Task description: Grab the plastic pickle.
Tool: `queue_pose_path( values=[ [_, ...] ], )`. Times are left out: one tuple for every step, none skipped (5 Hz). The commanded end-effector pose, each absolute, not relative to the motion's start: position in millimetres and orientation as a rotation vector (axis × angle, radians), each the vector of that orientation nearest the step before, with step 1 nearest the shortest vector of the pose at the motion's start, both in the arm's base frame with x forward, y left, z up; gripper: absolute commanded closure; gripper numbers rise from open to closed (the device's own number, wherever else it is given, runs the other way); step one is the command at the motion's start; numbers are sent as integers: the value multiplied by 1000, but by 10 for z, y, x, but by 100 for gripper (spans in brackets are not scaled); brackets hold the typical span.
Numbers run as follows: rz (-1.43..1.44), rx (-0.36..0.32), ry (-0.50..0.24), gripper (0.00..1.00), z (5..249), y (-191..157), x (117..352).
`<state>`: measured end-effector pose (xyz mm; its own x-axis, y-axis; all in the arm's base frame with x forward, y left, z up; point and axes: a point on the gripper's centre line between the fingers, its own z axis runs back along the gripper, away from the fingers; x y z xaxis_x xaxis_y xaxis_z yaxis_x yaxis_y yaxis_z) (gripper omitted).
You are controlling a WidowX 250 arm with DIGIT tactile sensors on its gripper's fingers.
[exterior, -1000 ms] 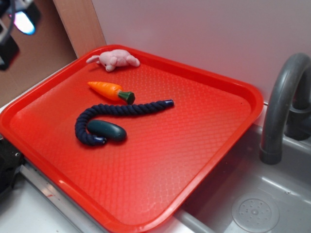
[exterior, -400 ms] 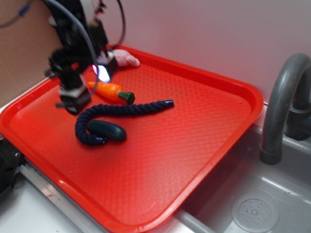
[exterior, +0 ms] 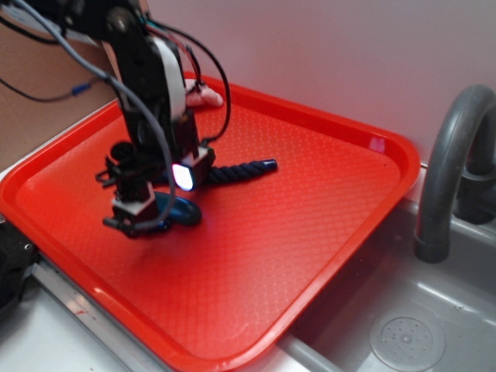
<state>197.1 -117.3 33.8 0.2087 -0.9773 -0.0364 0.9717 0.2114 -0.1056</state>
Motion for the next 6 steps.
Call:
queue_pose_path(
  values=[
    [-1342,-181,91,0,152,-1225,1917],
    [-1360,-175,94,100,117,-1272,1868],
    [-1348,-180,96,100,99,-1270,1829],
    [-1314,-183,63,100,219,-1235,1849],
    [-1108,-178,-108,100,691,-1102,1944],
    [-865,-17,-125,100,1193,-929,1971]
  ],
)
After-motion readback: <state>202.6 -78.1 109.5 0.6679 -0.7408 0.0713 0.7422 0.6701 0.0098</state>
